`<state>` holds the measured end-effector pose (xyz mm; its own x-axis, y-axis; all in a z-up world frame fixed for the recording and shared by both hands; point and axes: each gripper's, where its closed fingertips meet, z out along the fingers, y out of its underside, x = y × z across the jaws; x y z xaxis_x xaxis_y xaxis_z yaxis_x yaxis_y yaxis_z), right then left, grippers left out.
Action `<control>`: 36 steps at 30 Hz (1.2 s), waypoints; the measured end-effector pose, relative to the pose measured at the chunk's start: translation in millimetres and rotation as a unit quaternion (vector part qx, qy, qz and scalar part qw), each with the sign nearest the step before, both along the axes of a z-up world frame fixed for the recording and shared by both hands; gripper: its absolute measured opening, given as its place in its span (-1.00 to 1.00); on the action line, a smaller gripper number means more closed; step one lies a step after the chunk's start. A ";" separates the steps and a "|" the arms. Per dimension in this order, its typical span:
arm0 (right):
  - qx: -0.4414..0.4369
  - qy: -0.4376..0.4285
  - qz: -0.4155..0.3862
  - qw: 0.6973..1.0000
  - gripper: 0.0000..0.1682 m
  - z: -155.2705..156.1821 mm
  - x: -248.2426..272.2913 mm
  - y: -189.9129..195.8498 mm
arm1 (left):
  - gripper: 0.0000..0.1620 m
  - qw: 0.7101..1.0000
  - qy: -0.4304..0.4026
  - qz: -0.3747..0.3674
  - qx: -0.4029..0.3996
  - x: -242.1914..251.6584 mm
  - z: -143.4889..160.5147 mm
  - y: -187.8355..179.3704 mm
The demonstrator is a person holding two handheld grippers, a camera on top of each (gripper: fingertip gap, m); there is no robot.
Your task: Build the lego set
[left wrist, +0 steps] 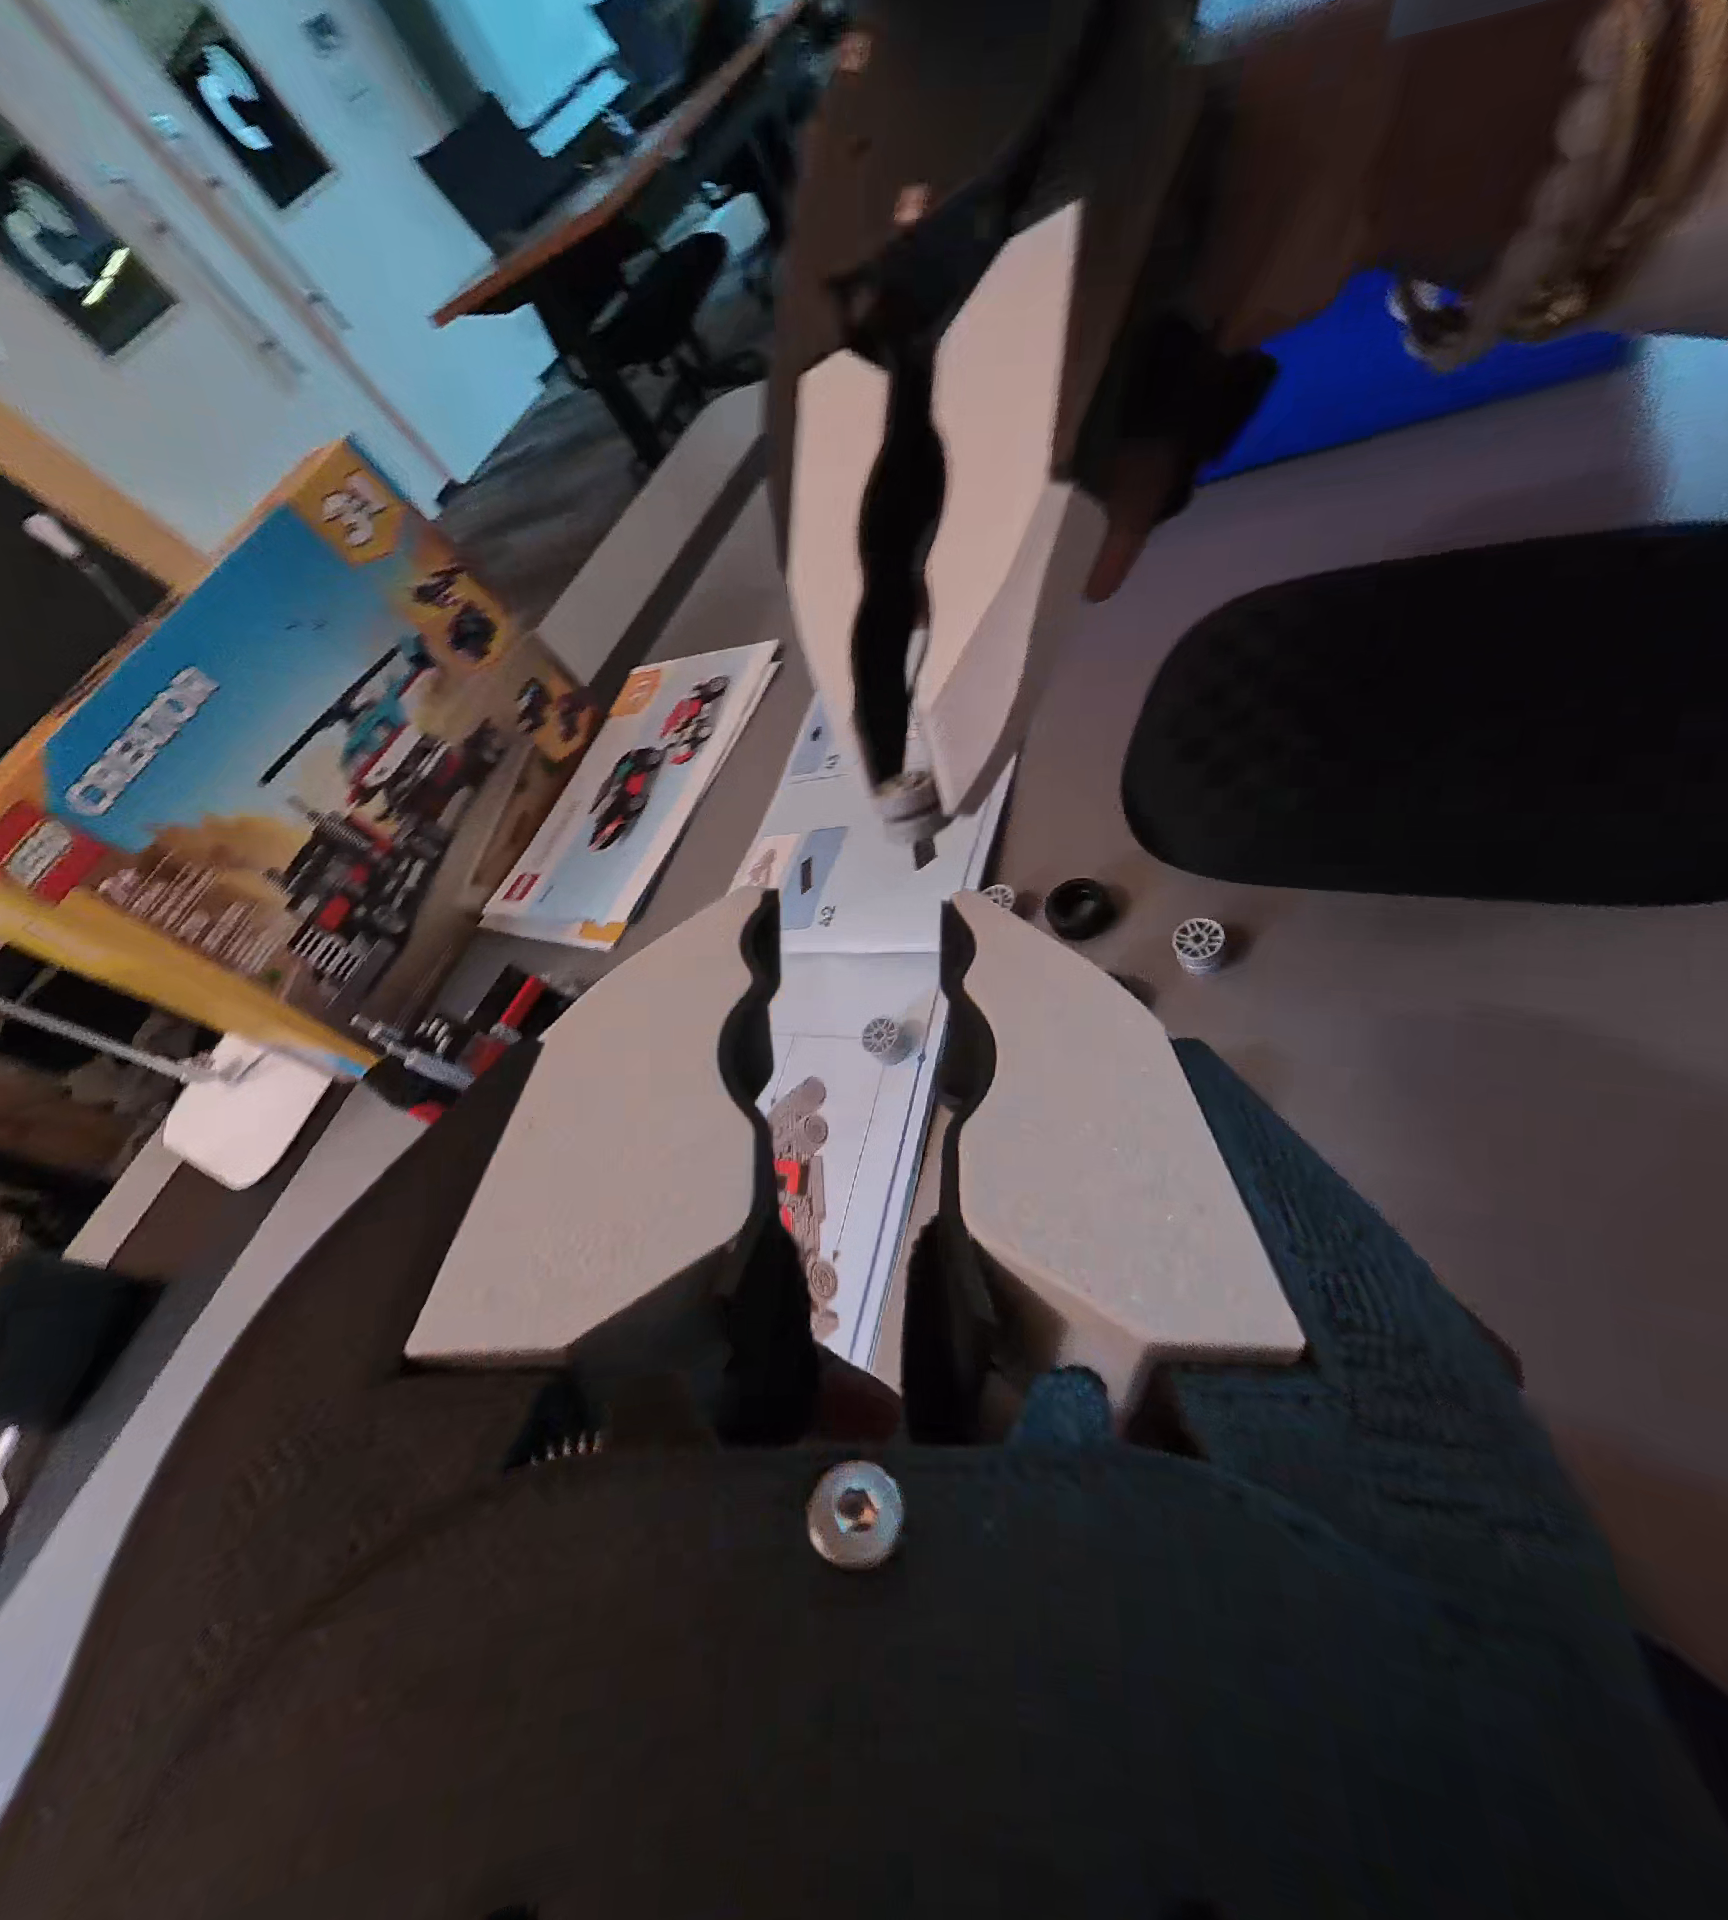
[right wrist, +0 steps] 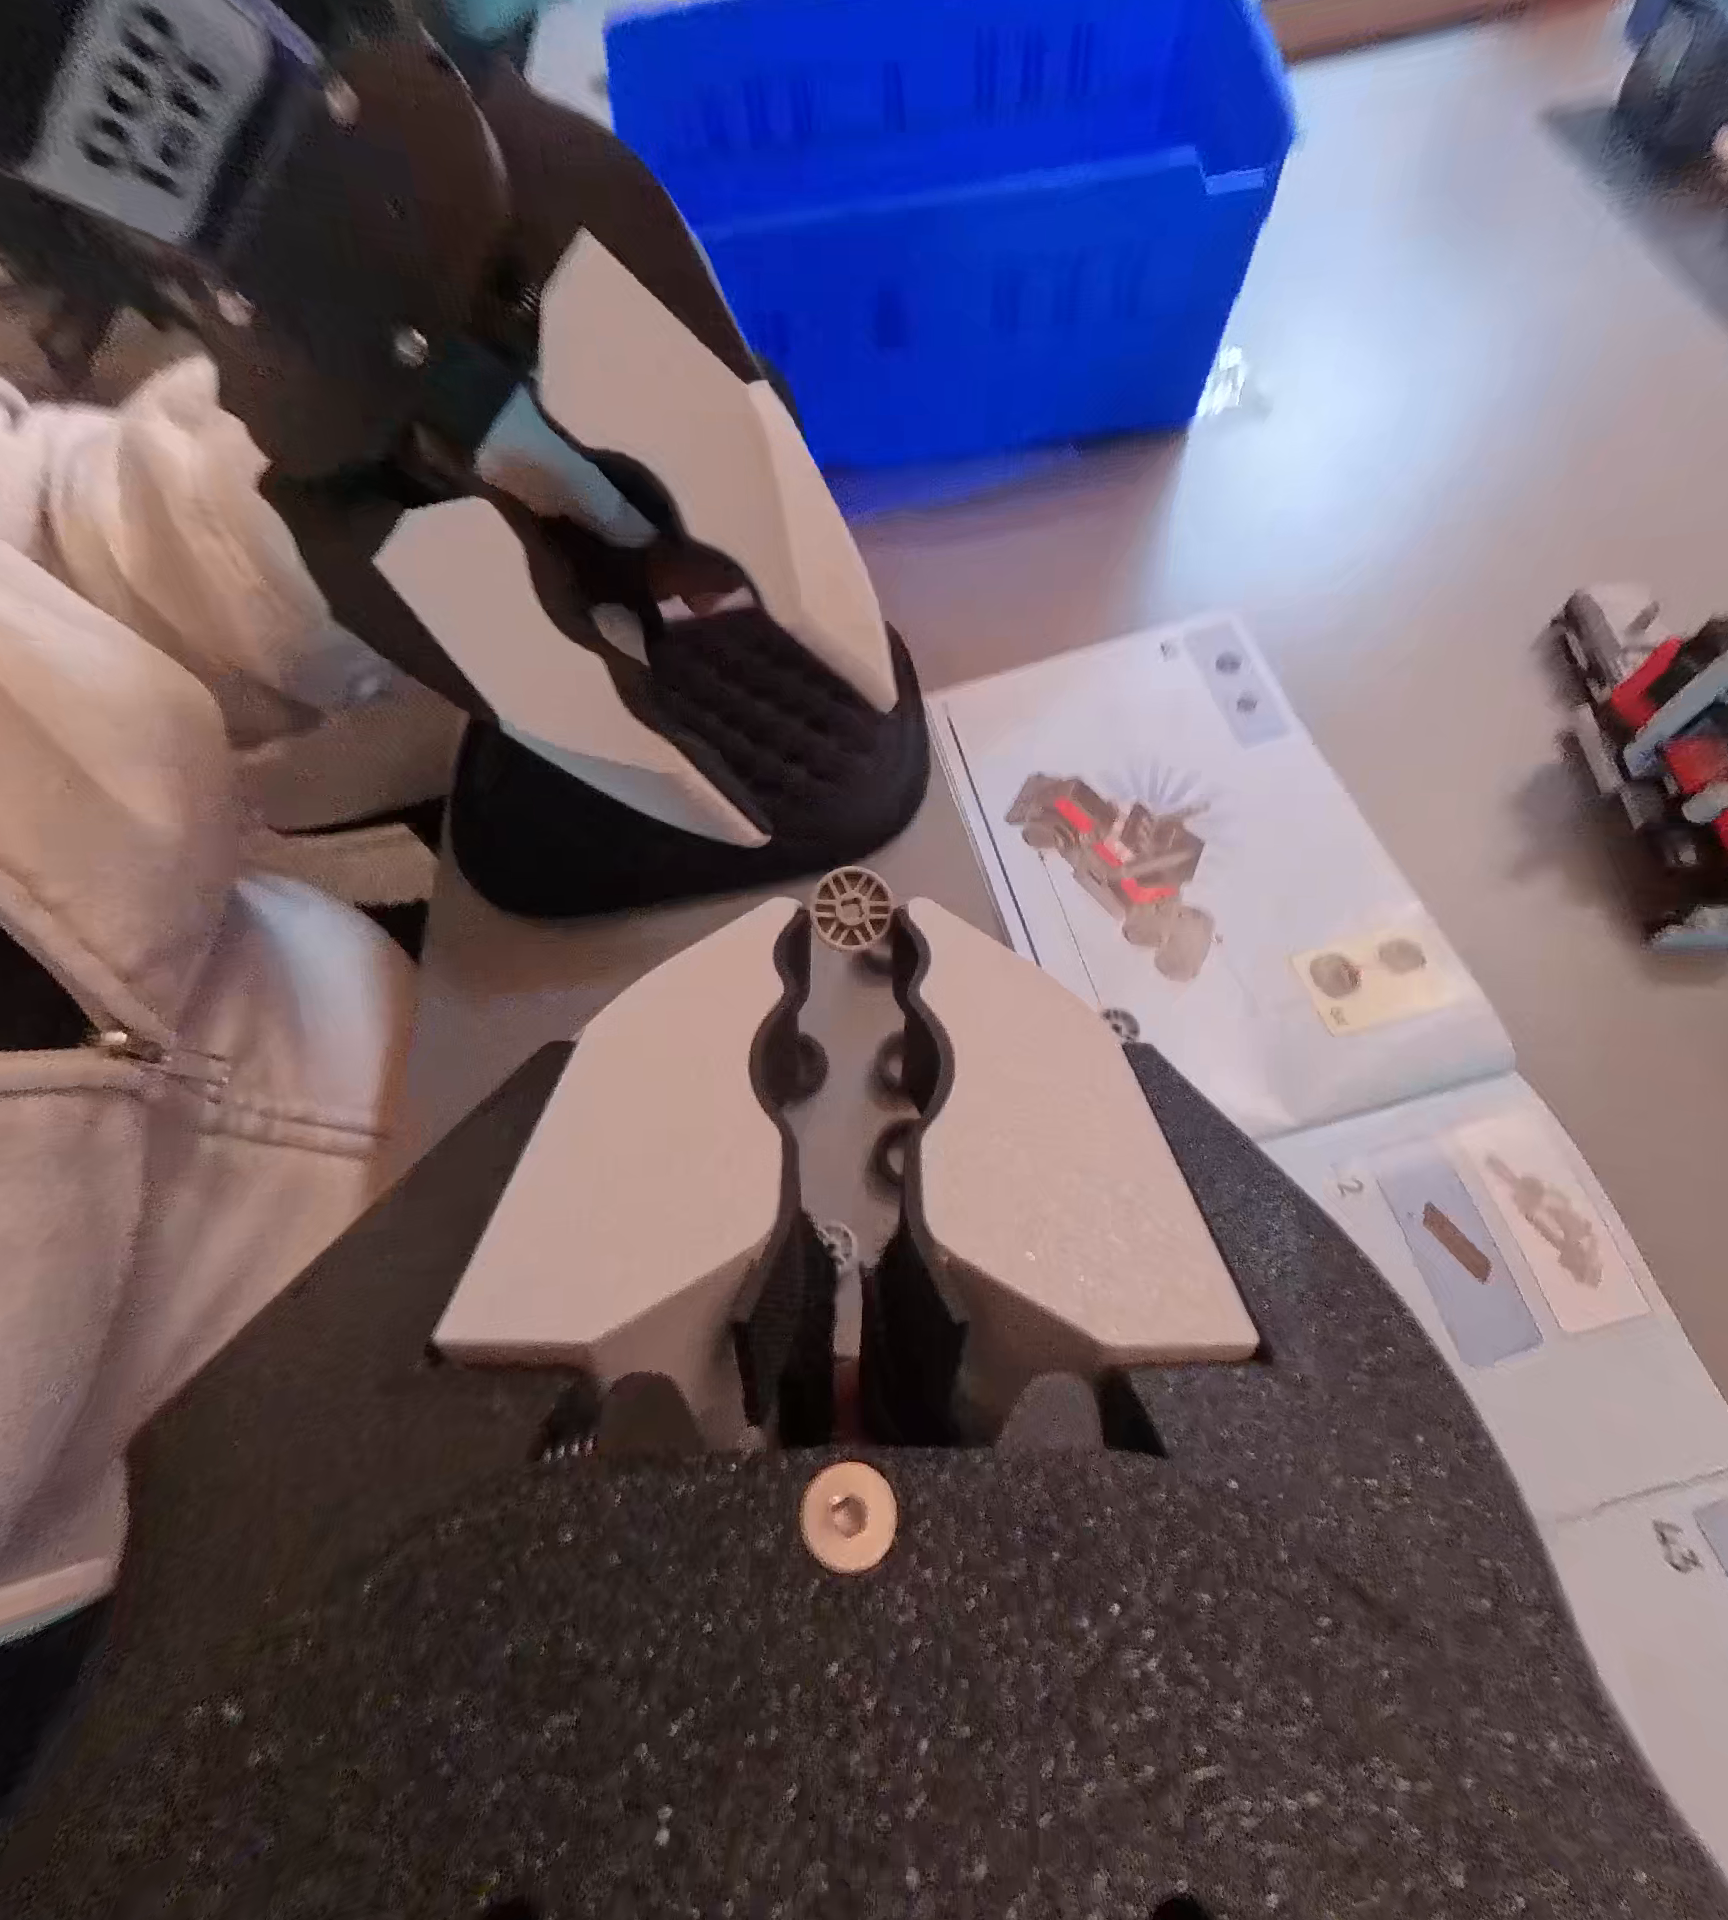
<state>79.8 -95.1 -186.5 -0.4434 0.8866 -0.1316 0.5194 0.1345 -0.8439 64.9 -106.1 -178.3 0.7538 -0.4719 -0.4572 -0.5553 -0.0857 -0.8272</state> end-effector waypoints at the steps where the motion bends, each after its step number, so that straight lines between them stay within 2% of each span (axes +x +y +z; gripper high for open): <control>1: 0.015 -0.016 0.001 1.000 -0.83 -3.4 -0.4 2.3 | -0.65 1.000 0.013 -0.011 -0.006 3.5 -2.5 3.7; 4: 0.031 -0.037 0.000 0.999 -0.82 -3.8 -4.5 4.9 | -0.68 0.998 0.046 -0.018 -0.036 6.9 -14.0 14.5; 10: -0.047 -0.016 -0.020 0.999 -0.83 -0.3 -12.6 7.6 | -0.71 0.997 0.037 0.016 -0.063 4.2 -24.2 29.3; 13: -0.054 -0.017 -0.025 0.998 -0.83 -5.2 -12.2 7.7 | -0.73 0.997 0.041 0.027 -0.065 2.6 -25.7 30.9; 20: -0.037 -0.012 -0.036 0.999 -0.82 -5.8 -13.2 6.5 | -0.85 0.994 0.071 0.037 -0.069 1.9 -30.1 31.5; 22: -0.029 -0.006 -0.038 0.999 -0.82 -4.0 -13.2 6.2 | -0.84 0.994 0.080 0.040 -0.065 1.8 -29.5 31.5; 24: 0.019 0.024 -0.037 0.999 -0.82 2.4 -12.7 8.1 | -0.78 0.994 0.076 0.034 -0.064 2.7 -27.7 29.1; 26: 0.110 0.062 -0.042 0.991 -0.82 11.3 -10.0 13.9 | -0.75 0.997 0.022 0.013 -0.079 5.8 -25.0 22.9; 28: 0.213 0.090 -0.045 0.972 -0.82 18.1 -6.3 20.0 | -0.77 0.992 -0.084 -0.005 -0.093 7.4 -14.2 17.5; 31: 0.361 0.137 -0.051 0.921 -0.82 28.7 -5.5 26.7 | -0.86 0.964 -0.252 -0.002 -0.088 5.2 13.0 18.3; 33: 0.423 0.165 -0.048 0.890 -0.82 34.6 -7.2 25.9 | -0.86 0.944 -0.315 -0.004 -0.094 7.6 21.1 22.9; 36: 0.454 0.187 -0.053 0.870 -0.82 39.8 -8.9 23.9 | -0.85 0.917 -0.384 -0.016 -0.106 11.1 25.5 31.3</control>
<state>71.0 -71.2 -146.7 -0.2141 0.5887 0.7794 0.2817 0.8013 -0.5278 76.0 -74.8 -152.8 0.7996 -0.5157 0.3079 0.1801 -0.2832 -0.9420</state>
